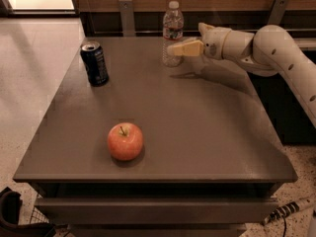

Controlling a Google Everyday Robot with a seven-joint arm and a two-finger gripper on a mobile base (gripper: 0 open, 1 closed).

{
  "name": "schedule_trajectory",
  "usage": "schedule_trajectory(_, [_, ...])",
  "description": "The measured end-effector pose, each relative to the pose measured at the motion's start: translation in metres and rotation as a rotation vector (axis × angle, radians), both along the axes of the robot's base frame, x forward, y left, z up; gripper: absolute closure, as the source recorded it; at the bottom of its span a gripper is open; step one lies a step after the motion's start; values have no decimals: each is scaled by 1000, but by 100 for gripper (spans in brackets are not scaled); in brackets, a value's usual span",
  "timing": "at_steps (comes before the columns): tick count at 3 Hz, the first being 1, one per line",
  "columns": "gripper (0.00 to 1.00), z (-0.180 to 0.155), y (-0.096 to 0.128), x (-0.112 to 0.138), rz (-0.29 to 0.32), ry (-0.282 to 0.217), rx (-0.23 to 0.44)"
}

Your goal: Knock water bottle over

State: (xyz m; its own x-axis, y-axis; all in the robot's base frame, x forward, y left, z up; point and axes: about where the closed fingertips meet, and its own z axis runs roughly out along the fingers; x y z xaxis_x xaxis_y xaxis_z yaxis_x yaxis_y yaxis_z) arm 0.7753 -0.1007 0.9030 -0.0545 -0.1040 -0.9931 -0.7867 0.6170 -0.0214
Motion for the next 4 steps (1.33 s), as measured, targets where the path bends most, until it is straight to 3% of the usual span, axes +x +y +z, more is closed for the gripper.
schedule_trajectory(1, [1,-2,18,12,23,-31,57])
schedule_trajectory(4, [69,-1,35,16,40,-42,68])
